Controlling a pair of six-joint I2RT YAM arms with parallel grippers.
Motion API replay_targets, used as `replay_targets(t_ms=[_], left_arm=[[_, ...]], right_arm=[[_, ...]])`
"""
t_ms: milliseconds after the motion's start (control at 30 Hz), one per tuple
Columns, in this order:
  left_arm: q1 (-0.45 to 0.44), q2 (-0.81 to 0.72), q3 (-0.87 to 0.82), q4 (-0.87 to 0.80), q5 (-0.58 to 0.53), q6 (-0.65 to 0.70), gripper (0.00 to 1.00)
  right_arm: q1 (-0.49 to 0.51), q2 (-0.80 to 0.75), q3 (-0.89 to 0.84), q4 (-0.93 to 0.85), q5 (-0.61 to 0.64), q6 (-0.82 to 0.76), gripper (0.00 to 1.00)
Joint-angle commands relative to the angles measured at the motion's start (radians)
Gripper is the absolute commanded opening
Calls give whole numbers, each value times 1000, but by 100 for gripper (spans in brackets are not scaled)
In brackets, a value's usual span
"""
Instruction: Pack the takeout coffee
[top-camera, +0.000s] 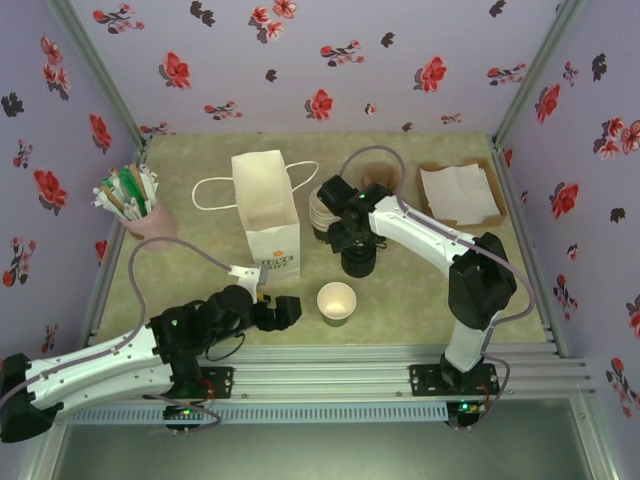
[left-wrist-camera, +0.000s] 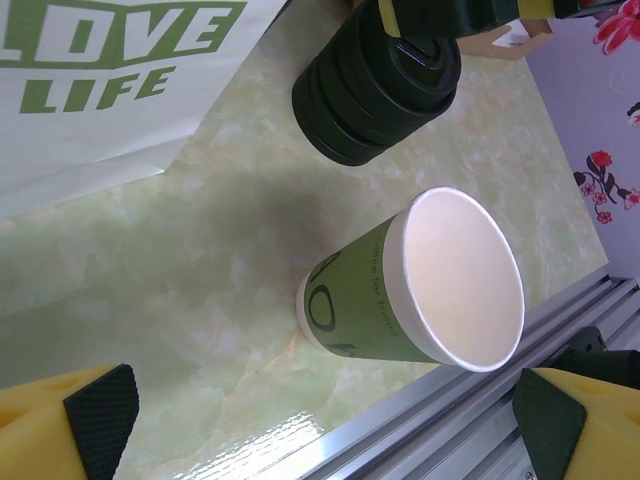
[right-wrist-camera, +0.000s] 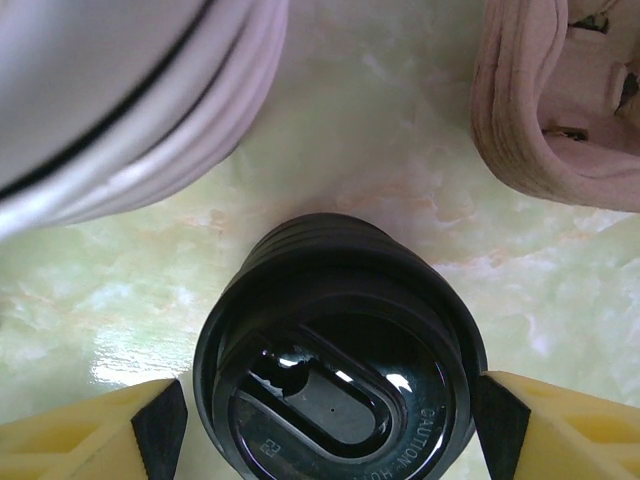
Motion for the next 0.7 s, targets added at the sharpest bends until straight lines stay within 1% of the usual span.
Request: replay_targets(t_ms=[0,133,367,667], left_arm=[[-8,-15,-11,-17,-30,26,99],[-8,-21,-13,-19,-31,27,99],[-8,-22,-15,-18,-31,29,99],[-8,-26,-17,-22,-33,29,99]], right_arm=[[-5,14,30,-41,14,23,77],[-5,18,27,-41,1,26,76],[-5,31,19,-43,-9,26,78],[-5,47,19,-43,-16,28,77]])
